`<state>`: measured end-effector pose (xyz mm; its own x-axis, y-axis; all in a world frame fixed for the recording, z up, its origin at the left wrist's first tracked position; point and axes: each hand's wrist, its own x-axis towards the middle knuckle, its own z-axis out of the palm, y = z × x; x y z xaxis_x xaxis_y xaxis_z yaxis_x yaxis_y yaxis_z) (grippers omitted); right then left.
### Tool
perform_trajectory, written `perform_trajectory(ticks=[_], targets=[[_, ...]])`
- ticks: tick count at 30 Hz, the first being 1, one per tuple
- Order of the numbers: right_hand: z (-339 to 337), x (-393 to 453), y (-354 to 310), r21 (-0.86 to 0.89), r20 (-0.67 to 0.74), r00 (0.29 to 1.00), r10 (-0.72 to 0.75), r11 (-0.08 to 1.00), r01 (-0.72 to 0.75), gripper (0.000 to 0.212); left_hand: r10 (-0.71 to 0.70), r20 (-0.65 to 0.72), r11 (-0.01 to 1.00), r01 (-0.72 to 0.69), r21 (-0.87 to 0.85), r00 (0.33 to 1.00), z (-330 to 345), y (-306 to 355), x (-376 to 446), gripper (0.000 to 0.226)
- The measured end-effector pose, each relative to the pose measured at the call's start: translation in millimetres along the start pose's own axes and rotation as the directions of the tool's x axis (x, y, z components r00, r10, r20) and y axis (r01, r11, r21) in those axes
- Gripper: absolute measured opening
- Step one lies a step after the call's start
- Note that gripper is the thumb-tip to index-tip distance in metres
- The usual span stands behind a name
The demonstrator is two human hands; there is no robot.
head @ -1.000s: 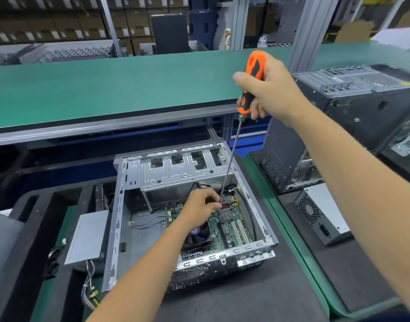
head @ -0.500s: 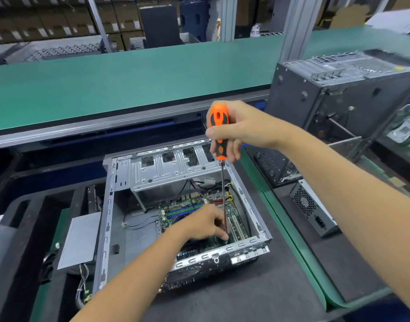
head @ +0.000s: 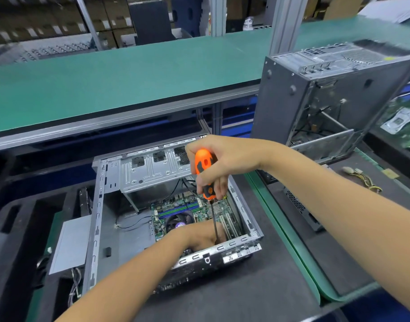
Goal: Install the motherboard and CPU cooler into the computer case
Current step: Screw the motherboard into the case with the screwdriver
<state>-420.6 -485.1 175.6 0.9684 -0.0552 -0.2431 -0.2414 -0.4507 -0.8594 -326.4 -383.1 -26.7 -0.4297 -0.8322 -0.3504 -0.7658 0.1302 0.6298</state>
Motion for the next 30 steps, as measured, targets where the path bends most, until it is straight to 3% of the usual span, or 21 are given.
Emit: perform_trajectory(ticks=[4,9,13,16,17,19,21,24,26,28,30], targets=[[3,-1,-7,-0.084,-0.014,1.000,-0.009,0.996,0.007,0.026,0.006,0.013,1.000,-0.007,0.010,1.000,1,0,1,0.030],[1,-3,-26,-0.398,-0.011,0.995,-0.104,0.913,0.091,0.011,-0.030,0.009,1.000,0.030,-0.007,1.000,4,-2,2,0.032],[4,-5,-40,-0.478,0.025,1.000,-0.001,0.878,0.013,0.003,-0.037,0.007,0.999,0.037,-0.018,0.999,1,2,0,0.038],[4,-8,-50,-0.539,0.031,0.992,0.121,0.838,-0.085,0.013,-0.049,0.019,0.999,0.050,-0.022,0.999,-3,7,-3,0.021],[4,-8,-52,-0.592,0.009,0.988,0.153,0.798,-0.118,0.005,-0.047,0.022,0.999,0.047,-0.017,0.999,-4,9,-4,0.018],[5,-8,-54,-0.702,-0.092,0.981,0.172,0.687,-0.186,0.024,-0.024,0.032,1.000,0.024,0.007,0.999,-5,14,-5,0.016],[10,-8,-52,-0.733,-0.148,0.975,0.164,0.644,-0.219,0.035,-0.014,0.049,1.000,0.014,0.009,0.999,-7,17,-7,0.016],[15,-6,-53,-0.819,-0.124,0.985,0.117,0.548,-0.168,0.023,-0.015,0.065,1.000,0.015,0.000,0.998,-9,23,-9,0.017],[13,-8,-58,-0.784,-0.045,0.987,0.153,0.607,-0.130,0.011,-0.031,0.067,0.999,0.030,0.010,0.997,-8,22,-9,0.018],[10,-10,-63,-0.696,0.040,0.983,0.179,0.711,-0.101,0.021,-0.052,0.068,0.998,0.050,0.033,0.996,-7,21,-8,0.018],[11,-10,-65,-0.708,0.021,0.993,0.119,0.703,-0.069,0.016,-0.059,0.088,0.997,0.054,0.057,0.994,-10,25,-10,0.016]])
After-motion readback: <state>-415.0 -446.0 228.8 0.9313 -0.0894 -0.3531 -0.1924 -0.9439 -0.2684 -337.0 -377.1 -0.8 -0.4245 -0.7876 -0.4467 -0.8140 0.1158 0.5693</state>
